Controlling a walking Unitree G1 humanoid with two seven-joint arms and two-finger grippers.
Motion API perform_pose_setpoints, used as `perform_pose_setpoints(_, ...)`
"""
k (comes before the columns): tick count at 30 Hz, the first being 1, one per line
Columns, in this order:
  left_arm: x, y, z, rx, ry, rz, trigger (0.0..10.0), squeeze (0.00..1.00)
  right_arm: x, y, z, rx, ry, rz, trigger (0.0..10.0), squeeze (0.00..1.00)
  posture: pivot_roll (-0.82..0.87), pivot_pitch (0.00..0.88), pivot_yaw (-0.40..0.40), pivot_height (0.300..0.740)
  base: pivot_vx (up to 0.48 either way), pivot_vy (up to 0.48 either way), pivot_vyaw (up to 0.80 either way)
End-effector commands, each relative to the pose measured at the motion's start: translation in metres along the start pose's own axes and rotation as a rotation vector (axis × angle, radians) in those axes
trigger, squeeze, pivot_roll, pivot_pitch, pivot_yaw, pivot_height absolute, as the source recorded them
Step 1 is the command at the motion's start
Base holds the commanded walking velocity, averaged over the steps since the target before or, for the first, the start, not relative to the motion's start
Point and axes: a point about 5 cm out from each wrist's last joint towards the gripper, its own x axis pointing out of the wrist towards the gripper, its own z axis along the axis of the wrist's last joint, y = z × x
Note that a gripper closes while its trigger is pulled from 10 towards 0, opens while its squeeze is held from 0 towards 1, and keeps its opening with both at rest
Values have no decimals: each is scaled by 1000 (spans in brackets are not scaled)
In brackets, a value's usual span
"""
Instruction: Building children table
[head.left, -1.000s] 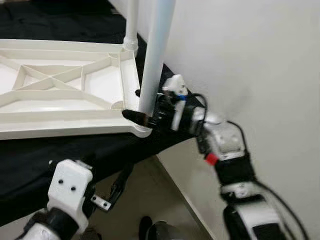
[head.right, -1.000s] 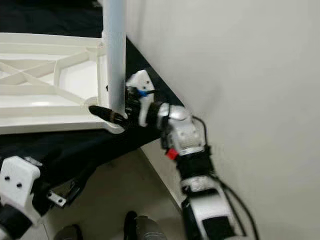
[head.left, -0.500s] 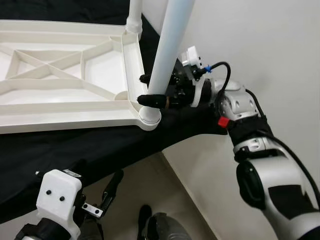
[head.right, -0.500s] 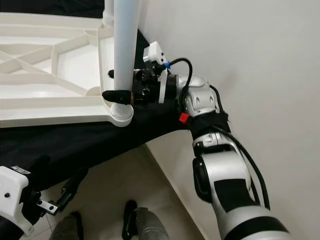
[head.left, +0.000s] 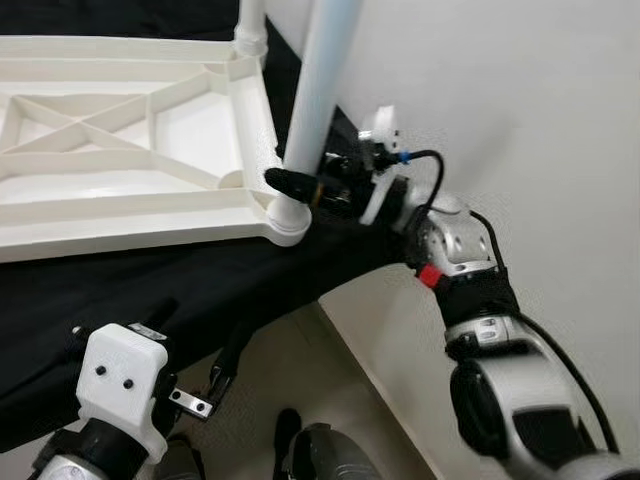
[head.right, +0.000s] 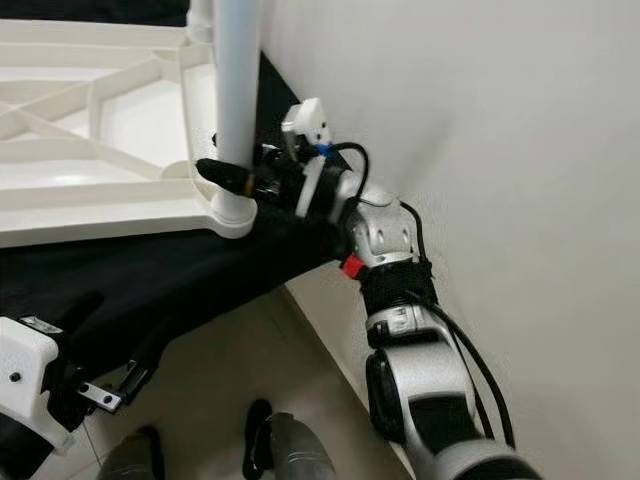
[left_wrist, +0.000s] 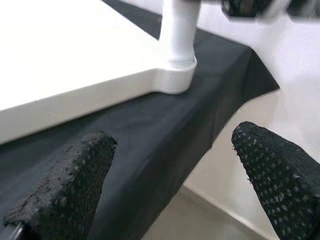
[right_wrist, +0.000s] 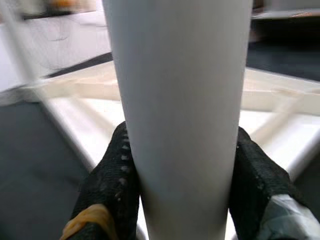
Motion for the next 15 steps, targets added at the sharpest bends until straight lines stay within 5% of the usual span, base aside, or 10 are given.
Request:
perform_pose_setpoints(1, 0, -3, 0, -13, 17, -22, 10000, 0, -26, 4, -59, 63, 332, -294, 0, 0, 144, 290, -205, 740, 0, 0, 0)
perform_pose_setpoints(2, 0, -3, 0, -13, 17, -22, 10000, 0, -26, 4, -59, 63, 332, -294, 0, 0, 144, 290, -205, 740, 0, 0, 0)
perform_pose_setpoints(3, 5, -4, 2, -12, 1, -34, 10000, 0, -40, 0, -63, 15, 372, -519, 0, 0, 137, 260, -203, 740, 0, 0, 0)
perform_pose_setpoints(4, 5, -4, 2, -12, 1, -34, 10000, 0, -40, 0, -63, 15, 372, -519, 0, 0, 137, 260, -203, 740, 0, 0, 0)
perform_pose_setpoints(6, 15, -5, 7, -9, -33, -54, 10000, 0, -38, -7, -52, -34, 339, -730, 0, 0, 131, 221, -199, 740, 0, 0, 0)
perform_pose_setpoints(11, 24, -3, 11, 11, -62, -63, 10000, 0, 4, 3, -32, 13, 222, -684, 0, 0, 148, 209, -206, 740, 0, 0, 0)
perform_pose_setpoints(14, 24, -3, 11, 11, -62, -63, 10000, 0, 4, 3, -32, 13, 222, -684, 0, 0, 148, 209, -206, 740, 0, 0, 0)
perform_pose_setpoints(15, 23, -2, 12, 16, -62, -58, 10000, 0, 21, 7, -26, -2, 235, -596, 10000, 0, 154, 221, -205, 740, 0, 0, 0)
